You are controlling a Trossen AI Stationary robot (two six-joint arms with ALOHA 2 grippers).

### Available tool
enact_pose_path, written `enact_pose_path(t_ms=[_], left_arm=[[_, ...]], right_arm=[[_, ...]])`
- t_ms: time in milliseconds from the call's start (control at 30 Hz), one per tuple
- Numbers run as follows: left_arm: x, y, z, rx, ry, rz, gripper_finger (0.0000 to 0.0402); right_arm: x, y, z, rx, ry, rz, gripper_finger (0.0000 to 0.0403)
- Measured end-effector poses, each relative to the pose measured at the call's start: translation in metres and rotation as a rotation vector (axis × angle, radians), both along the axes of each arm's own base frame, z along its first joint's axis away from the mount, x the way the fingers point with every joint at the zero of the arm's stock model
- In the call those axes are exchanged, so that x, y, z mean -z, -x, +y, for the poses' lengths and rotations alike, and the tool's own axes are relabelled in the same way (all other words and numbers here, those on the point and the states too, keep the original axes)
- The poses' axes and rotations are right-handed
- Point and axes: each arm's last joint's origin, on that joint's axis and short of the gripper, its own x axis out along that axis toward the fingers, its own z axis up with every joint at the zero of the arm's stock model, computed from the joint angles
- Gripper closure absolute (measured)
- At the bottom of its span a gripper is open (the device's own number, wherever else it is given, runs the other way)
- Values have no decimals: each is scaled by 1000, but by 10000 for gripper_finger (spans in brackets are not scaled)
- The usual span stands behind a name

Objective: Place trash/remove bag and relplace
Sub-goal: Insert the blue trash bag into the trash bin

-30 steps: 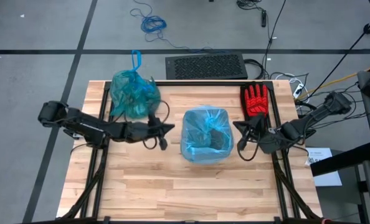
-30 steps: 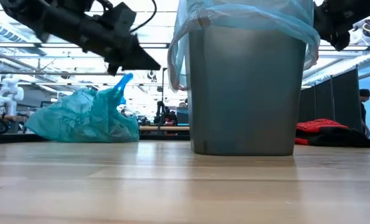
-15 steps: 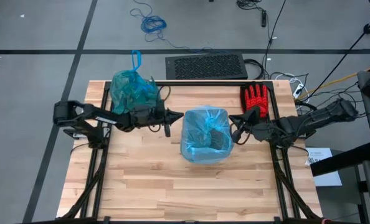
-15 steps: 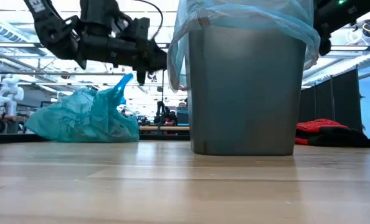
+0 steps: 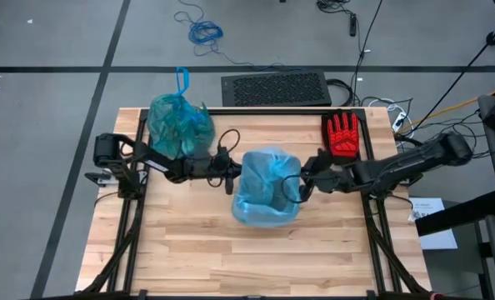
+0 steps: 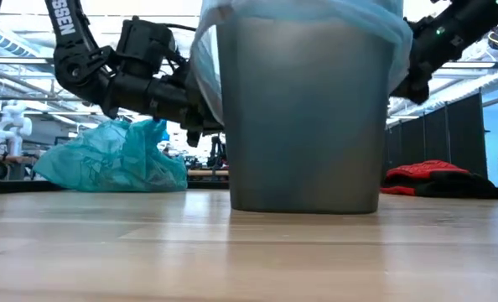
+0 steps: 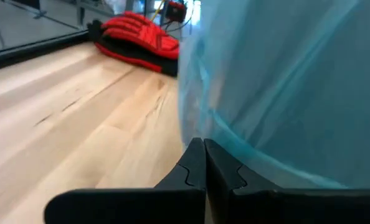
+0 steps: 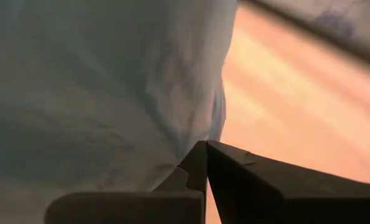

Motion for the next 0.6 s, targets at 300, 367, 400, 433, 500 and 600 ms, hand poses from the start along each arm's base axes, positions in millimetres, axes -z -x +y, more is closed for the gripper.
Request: enact_pose_path(t_ms=[300,367,400,433,500,600], left_arm=[[6,7,-1,-46,-7,25,402],[6,7,-1,-47,-6,29,402],[6,7,-1,-47,-6,30,402],[6,7,-1,-47,-6,32,402],[6,7,-1,-49,-6,32,402],[6,7,0,-64,-9,32,402]], right_arm=[[15,0,22,-24,-59,51,403],[11,3,24,-29,-59,31,403],[9,4,25,-32,-58,21,403],[7,5,26,-37,-59,10,403],[2,9,27,-45,-60,-15,403],[-5,15,27,-42,-48,-51,403]])
